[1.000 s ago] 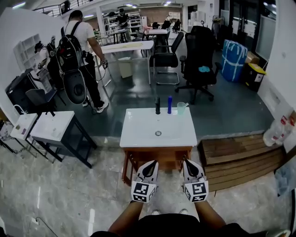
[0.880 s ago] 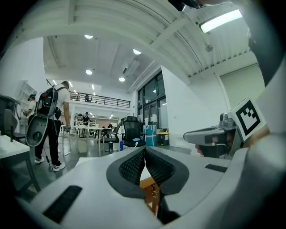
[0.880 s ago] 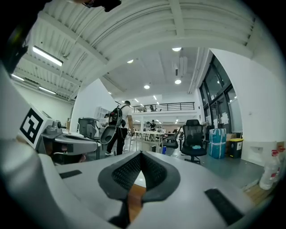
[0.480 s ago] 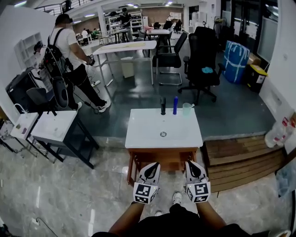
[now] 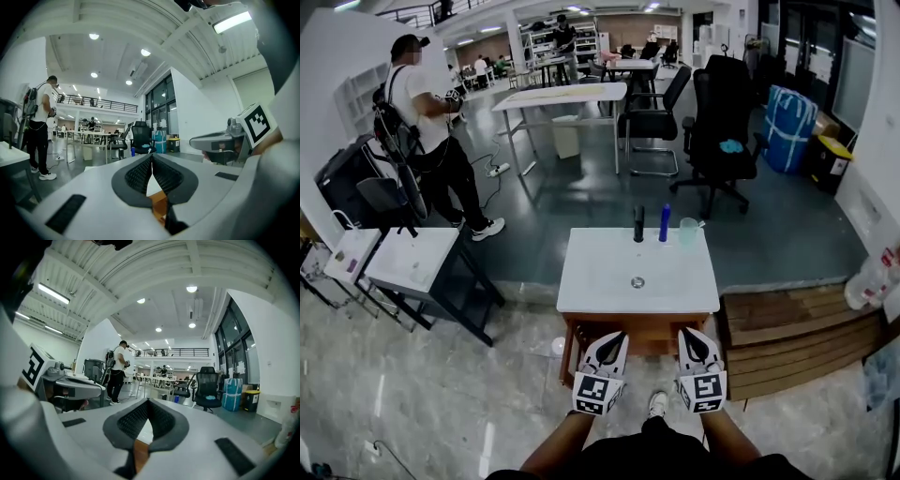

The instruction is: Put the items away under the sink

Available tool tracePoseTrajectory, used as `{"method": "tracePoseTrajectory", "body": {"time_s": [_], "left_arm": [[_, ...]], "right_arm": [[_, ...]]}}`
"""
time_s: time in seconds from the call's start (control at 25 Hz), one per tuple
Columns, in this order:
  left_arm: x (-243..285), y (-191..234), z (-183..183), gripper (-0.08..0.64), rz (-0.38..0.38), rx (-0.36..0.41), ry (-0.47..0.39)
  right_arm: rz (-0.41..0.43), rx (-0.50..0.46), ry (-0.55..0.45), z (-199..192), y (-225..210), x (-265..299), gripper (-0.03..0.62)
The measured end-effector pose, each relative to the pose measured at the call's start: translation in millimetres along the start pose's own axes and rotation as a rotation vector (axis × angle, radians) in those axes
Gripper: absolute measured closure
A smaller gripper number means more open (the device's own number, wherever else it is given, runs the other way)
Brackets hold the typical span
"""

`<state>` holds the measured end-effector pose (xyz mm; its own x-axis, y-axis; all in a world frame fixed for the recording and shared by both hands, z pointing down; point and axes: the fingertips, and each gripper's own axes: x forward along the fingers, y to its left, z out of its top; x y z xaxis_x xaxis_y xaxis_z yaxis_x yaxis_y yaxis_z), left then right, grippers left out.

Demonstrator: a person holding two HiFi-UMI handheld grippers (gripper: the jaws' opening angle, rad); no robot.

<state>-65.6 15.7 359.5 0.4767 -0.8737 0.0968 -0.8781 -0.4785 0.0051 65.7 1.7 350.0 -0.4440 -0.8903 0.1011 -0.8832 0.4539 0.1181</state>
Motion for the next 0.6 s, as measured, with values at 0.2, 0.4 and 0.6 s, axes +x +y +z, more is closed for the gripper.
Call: {"method": "tracePoseTrajectory", "body": {"time_s": [0.2,0.4,0.6], "left_arm": [[37,8,1,0.538,-0.007,0.009,0.007],[77,25,5,0.538,0.009,0.003,0.013],[115,35,6,0.538,0.013,-0.001,0.025]], "right_arm": [[0.004,0.002,0.001,-3,-21,33,0.574],[-0.002,0.004,0.013,-5,-48,70,0.574],[-0.005,0.022,0.027,-13,-77,98,0.574]]}}
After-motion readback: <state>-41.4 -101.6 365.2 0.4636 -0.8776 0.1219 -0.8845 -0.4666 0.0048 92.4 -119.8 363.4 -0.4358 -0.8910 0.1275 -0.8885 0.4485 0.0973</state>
